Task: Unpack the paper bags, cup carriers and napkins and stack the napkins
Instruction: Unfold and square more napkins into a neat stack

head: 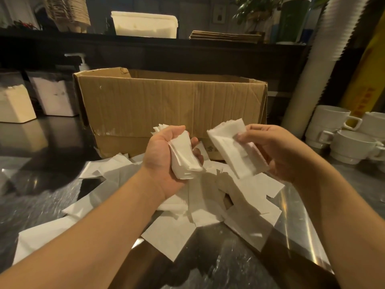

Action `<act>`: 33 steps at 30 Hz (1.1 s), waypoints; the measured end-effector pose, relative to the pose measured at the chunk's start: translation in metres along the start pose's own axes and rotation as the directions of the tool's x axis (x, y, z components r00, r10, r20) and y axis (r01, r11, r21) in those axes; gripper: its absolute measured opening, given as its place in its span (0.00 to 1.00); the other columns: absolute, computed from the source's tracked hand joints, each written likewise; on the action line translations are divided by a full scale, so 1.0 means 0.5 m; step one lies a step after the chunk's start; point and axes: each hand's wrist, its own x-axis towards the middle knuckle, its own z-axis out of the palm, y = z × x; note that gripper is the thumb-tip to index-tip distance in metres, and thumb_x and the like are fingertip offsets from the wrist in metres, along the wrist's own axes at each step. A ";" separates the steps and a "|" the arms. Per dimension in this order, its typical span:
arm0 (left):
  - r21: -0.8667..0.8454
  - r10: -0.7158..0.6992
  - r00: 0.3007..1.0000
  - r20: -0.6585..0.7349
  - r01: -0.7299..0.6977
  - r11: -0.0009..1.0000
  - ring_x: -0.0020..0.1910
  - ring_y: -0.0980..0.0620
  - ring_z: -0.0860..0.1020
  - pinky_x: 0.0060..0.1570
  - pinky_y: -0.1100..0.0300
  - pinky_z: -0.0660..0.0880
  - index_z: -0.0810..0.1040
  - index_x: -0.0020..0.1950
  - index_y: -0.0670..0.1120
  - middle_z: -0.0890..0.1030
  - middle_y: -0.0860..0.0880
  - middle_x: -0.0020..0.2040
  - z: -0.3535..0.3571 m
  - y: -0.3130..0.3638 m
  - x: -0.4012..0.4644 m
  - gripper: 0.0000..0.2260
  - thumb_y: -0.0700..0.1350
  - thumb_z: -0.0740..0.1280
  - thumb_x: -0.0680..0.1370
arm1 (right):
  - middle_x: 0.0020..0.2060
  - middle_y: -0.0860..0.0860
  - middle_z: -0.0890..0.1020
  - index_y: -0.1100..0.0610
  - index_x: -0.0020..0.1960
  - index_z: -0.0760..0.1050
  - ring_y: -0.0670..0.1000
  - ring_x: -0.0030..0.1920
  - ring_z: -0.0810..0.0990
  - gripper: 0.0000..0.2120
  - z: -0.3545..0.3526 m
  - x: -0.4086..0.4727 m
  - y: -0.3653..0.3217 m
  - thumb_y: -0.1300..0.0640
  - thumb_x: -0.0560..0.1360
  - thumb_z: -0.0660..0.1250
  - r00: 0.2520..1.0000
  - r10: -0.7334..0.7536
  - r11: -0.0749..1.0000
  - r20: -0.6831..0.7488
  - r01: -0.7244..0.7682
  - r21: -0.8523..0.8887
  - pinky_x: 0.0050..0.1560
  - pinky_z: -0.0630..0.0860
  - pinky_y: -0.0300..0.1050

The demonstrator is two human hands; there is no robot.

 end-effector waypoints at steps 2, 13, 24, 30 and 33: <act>0.012 0.007 1.000 0.006 -0.007 1.000 0.36 0.47 0.76 0.46 0.53 0.75 0.74 0.53 0.44 0.79 0.44 0.40 0.003 -0.002 -0.002 0.11 0.45 0.69 0.74 | 0.54 0.55 0.81 0.53 0.57 0.80 0.57 0.55 0.82 0.18 -0.002 -0.008 -0.001 0.53 0.69 0.75 0.996 0.061 0.986 0.070 -0.070 0.149 0.47 0.83 0.49; 0.234 -0.168 0.951 0.259 0.107 0.966 0.53 0.40 0.81 0.56 0.45 0.77 0.82 0.65 0.45 0.83 0.41 0.59 0.006 -0.019 -0.018 0.23 0.59 0.61 0.80 | 0.56 0.58 0.83 0.64 0.67 0.75 0.62 0.56 0.83 0.27 0.035 -0.008 0.006 0.53 0.71 0.71 0.935 -0.053 0.984 0.351 -0.011 0.179 0.60 0.80 0.57; 0.250 -0.237 0.914 0.328 0.158 0.955 0.61 0.39 0.77 0.63 0.39 0.74 0.71 0.76 0.44 0.78 0.39 0.61 0.002 -0.024 -0.020 0.38 0.64 0.74 0.73 | 0.40 0.50 0.85 0.58 0.51 0.82 0.50 0.39 0.81 0.09 0.074 -0.014 0.007 0.52 0.77 0.72 0.995 -0.054 0.994 0.078 0.062 -0.095 0.46 0.80 0.47; 0.170 -0.222 0.945 0.242 0.185 0.968 0.50 0.42 0.79 0.57 0.45 0.77 0.75 0.69 0.42 0.79 0.40 0.54 0.002 -0.019 -0.019 0.29 0.55 0.75 0.73 | 0.45 0.55 0.85 0.54 0.53 0.80 0.58 0.46 0.84 0.08 0.062 -0.001 0.006 0.50 0.80 0.69 0.996 -0.055 0.984 -0.067 0.043 -0.172 0.51 0.83 0.57; 0.095 -0.212 0.957 0.196 0.197 0.976 0.43 0.44 0.78 0.51 0.48 0.77 0.72 0.68 0.42 0.79 0.40 0.52 0.004 -0.015 -0.019 0.26 0.53 0.72 0.75 | 0.48 0.49 0.81 0.53 0.57 0.76 0.50 0.46 0.81 0.06 0.039 0.012 0.014 0.56 0.80 0.68 0.996 -0.067 0.878 -0.064 0.029 -0.478 0.37 0.77 0.38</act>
